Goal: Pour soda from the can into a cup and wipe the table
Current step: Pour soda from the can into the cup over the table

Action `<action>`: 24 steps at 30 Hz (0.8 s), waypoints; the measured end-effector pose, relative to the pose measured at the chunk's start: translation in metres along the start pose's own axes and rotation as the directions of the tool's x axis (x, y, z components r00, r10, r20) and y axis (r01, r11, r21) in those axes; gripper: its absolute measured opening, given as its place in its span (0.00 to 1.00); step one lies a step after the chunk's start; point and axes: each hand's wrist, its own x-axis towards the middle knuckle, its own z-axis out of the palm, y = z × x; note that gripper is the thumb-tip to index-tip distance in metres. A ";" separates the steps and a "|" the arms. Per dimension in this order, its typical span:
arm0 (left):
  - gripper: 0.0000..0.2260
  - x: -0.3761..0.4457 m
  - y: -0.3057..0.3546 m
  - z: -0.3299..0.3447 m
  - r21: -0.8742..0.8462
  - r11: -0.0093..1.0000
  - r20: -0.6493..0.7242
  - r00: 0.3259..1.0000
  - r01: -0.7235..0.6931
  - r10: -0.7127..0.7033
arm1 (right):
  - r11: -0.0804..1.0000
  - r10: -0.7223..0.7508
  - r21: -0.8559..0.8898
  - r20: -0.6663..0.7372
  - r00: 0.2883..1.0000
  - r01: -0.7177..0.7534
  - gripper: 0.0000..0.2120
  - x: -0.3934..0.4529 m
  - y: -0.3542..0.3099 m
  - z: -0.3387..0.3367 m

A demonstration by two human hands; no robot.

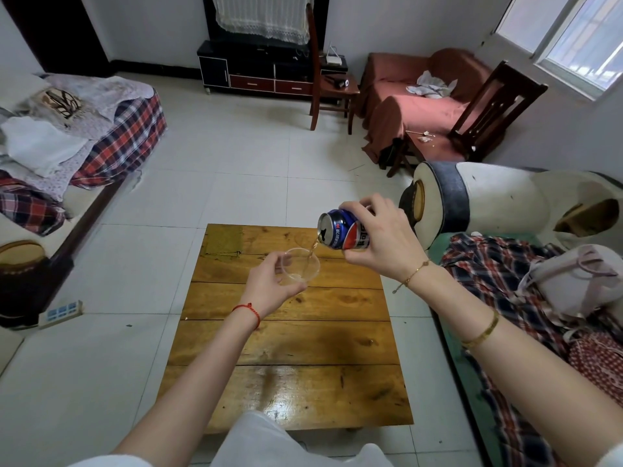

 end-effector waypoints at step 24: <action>0.31 -0.010 0.006 -0.001 -0.003 1.000 -0.006 1.000 0.002 -0.002 | 1.000 -0.002 -0.020 -0.020 1.000 0.001 0.32 -0.009 0.000 -0.002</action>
